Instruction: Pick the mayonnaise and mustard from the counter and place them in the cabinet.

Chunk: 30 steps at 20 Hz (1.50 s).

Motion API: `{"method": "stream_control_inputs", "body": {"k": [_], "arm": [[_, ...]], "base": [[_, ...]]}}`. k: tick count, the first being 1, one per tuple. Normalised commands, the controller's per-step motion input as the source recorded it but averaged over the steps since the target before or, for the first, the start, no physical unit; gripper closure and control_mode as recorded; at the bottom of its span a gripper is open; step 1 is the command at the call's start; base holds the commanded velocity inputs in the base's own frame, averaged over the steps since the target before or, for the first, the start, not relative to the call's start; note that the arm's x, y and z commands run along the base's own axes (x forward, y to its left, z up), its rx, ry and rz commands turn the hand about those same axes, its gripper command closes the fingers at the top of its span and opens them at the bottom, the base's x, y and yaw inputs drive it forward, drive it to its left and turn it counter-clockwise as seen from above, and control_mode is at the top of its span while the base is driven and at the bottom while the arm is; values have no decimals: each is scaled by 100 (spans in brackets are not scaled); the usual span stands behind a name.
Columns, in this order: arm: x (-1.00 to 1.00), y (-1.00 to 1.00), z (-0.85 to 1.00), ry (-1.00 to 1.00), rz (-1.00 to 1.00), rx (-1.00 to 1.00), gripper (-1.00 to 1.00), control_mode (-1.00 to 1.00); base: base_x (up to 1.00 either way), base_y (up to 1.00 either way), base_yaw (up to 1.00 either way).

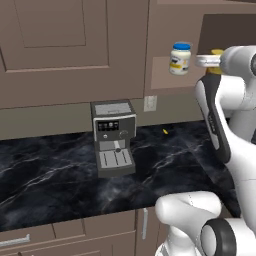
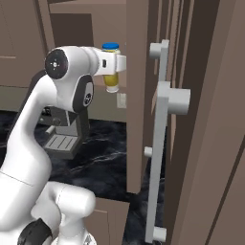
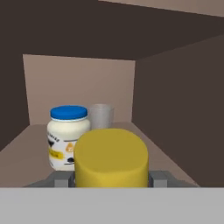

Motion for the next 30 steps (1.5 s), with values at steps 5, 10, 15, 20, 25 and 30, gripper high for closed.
{"method": "stream_control_inputs", "body": {"k": [5,10,15,20,25,30], "arm": [[26,-4,-5,0,0,-1,100,-100],[27,-9,0,0,0,-2,100,-100],[31,-12,0,0,0,0,100,-100],[33,-9,-1,0,0,0,100,-100],[36,-7,-9,0,0,0,100,-100],[30,-2,-16,0,0,0,100,-100]], "base": [[0,0,0],[0,0,0],[0,0,0],[0,0,0],[0,0,0],[0,0,0]]}}
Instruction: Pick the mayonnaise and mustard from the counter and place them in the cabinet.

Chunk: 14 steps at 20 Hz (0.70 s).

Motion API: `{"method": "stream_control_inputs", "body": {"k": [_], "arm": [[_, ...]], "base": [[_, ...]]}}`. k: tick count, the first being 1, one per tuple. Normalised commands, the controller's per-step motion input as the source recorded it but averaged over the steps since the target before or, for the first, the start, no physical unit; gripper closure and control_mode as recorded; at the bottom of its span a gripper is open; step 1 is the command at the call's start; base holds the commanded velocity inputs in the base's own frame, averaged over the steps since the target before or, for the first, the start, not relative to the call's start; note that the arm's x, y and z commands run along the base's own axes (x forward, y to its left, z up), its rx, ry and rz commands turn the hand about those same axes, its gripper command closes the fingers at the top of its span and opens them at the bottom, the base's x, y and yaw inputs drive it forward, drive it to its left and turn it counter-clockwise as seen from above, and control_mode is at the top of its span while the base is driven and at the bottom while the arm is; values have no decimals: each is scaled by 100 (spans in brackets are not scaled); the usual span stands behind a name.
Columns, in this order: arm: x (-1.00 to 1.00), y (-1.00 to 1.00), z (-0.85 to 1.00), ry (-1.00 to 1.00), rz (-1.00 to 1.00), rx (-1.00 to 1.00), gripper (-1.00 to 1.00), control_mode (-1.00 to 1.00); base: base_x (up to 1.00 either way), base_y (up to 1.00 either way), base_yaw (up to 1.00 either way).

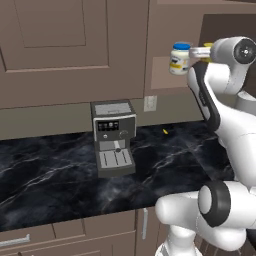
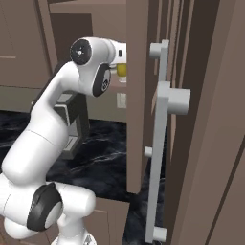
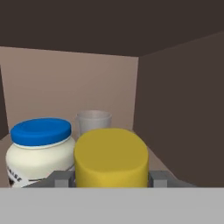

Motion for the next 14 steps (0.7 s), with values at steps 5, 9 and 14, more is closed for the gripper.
{"method": "stream_control_inputs", "body": {"k": [5,9,14], "arm": [[23,-1,-18,0,0,0,100,-100],[8,0,-30,0,2,0,100,-100],[13,0,-39,0,1,0,100,-100]], "base": [[0,0,0],[0,0,0],[0,0,0]]}}
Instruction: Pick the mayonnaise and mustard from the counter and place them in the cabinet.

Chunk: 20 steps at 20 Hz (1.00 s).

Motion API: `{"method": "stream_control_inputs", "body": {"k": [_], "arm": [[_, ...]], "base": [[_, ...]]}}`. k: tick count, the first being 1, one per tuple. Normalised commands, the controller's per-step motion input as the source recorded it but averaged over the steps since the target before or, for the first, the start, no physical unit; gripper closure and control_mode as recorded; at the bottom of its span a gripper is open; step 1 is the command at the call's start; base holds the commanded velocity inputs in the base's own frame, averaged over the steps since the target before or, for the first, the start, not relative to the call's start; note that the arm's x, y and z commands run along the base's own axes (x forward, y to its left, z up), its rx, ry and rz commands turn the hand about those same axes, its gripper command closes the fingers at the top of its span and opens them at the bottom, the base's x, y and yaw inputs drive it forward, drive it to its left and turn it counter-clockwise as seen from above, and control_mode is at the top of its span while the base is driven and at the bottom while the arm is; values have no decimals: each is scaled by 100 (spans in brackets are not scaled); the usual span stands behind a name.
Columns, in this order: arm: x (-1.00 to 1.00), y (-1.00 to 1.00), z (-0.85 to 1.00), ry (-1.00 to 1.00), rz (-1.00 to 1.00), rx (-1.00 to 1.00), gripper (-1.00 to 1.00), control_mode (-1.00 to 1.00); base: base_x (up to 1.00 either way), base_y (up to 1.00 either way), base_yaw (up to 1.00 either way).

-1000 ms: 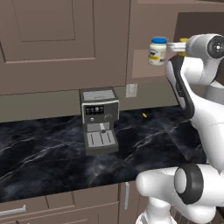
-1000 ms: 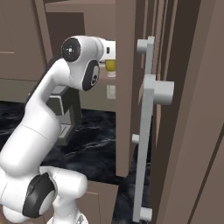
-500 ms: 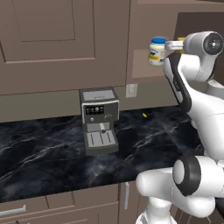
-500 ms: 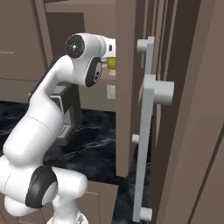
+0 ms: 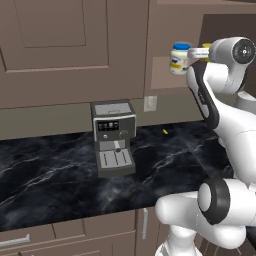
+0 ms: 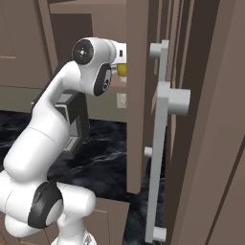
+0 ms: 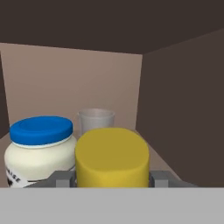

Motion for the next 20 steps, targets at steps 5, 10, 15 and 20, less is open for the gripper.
{"method": "stream_control_inputs", "body": {"k": [5,10,15,20], "arm": [[22,-2,-37,0,1,-1,100,-100],[25,-4,-30,0,0,-1,100,-100],[27,-5,-28,0,0,-1,100,-100],[28,-6,-28,0,0,-1,100,-100]], "base": [[0,0,0],[0,0,0],[0,0,0],[0,0,0]]}}
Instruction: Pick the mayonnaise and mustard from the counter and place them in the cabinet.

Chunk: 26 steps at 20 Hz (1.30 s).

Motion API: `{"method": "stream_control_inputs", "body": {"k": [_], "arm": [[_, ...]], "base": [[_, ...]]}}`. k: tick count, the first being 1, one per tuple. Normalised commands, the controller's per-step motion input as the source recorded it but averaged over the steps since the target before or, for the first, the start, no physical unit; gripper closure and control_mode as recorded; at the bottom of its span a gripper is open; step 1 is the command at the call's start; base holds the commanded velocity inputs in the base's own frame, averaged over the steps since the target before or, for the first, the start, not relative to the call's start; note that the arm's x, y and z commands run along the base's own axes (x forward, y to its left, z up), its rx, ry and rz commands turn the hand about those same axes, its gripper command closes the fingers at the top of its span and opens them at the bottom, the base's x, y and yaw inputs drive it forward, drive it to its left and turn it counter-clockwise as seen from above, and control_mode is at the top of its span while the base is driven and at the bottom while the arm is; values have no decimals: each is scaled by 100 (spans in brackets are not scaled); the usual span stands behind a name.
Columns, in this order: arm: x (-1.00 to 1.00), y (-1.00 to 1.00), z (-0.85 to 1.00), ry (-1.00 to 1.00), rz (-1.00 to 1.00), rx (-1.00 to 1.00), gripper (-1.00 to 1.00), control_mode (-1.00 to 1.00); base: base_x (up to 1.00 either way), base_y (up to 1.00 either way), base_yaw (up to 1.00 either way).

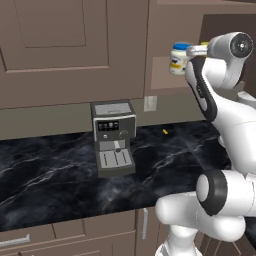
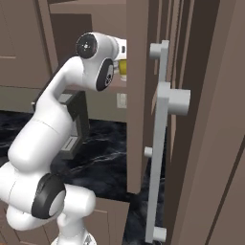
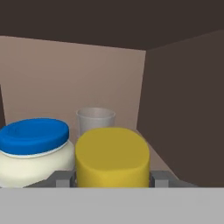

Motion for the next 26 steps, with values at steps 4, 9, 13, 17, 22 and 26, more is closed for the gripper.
{"method": "stream_control_inputs", "body": {"k": [4,9,13,17,22,26], "arm": [[29,-4,-27,0,0,-1,-100,-100],[21,-6,-21,0,0,-1,-100,-100],[0,-20,-1,-3,1,0,-100,-100],[0,-22,0,-3,3,0,-100,-100],[0,-18,0,-3,4,0,-100,-100],[-5,-3,3,-2,5,0,-100,-100]], "base": [[0,0,0],[0,0,0],[0,0,0],[0,0,0],[0,0,0],[0,0,0]]}}
